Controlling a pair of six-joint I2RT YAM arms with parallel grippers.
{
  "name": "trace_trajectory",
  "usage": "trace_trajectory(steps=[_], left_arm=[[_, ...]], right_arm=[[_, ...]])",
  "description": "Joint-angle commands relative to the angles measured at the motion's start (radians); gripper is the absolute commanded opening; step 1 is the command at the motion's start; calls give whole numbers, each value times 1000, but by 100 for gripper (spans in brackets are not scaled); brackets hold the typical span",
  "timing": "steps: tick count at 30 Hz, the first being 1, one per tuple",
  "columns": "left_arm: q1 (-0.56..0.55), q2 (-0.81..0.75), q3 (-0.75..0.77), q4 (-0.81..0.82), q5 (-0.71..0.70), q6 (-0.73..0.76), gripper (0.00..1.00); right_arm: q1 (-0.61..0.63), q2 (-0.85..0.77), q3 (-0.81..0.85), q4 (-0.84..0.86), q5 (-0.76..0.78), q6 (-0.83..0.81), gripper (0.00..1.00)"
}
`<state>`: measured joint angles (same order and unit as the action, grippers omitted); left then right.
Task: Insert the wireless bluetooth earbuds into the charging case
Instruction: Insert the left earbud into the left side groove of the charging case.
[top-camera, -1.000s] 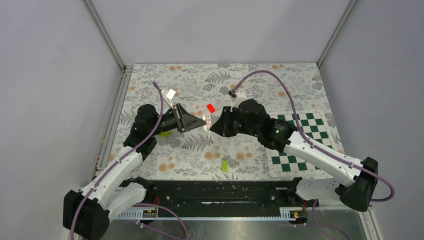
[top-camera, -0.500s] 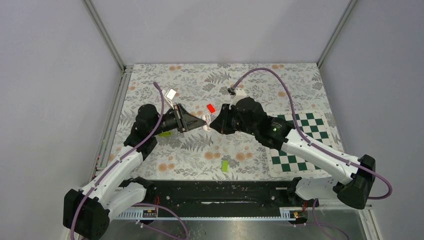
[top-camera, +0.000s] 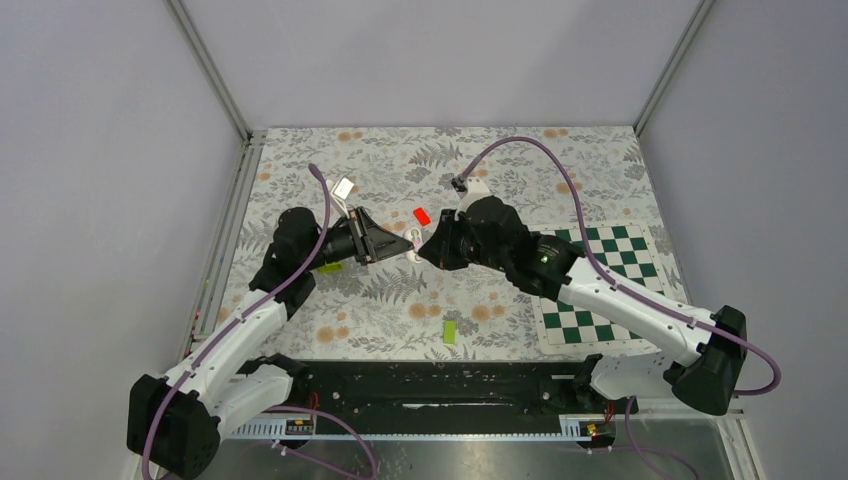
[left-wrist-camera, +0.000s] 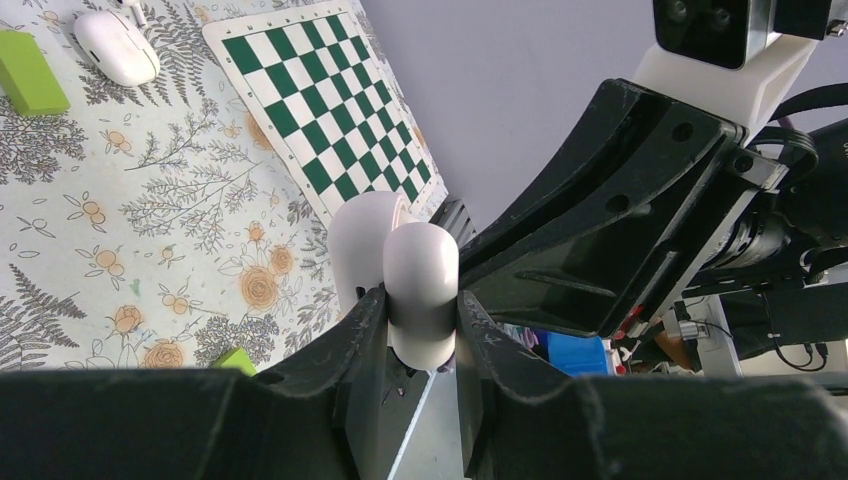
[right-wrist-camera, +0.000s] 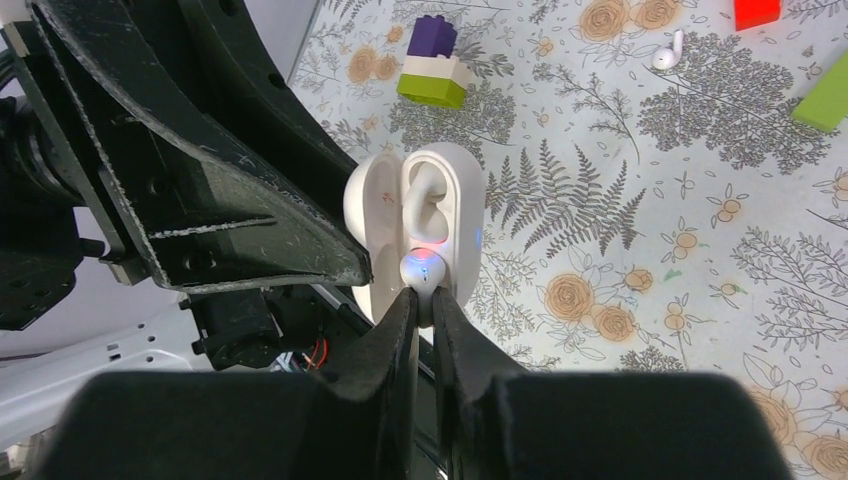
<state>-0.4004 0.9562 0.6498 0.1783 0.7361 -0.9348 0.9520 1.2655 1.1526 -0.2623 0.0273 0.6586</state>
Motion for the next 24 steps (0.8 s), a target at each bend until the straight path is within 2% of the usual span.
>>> trace_trajectory(steps=[1,6,18,19,22,24], left_arm=[[-5,-10,28,67,3,1,0],[-5,-5,27,70,6,-3,0],[-5,-14,24,66,5,-1,0],[-5,-14,24,66,5,-1,0],[-5,-13,24,67,5,-1,0],[-5,-12,22,68,6,0,0]], right_arm=[[17,-1,43,-38,84,-23,0],[33,6,67,-89,138,-38,0],[54,36,96,-85,131,-34,0],[55,37,96,-84,130,-34,2],[56,37,100,-84,127,-35,16],[57,33,99,-83,125,-33,19]])
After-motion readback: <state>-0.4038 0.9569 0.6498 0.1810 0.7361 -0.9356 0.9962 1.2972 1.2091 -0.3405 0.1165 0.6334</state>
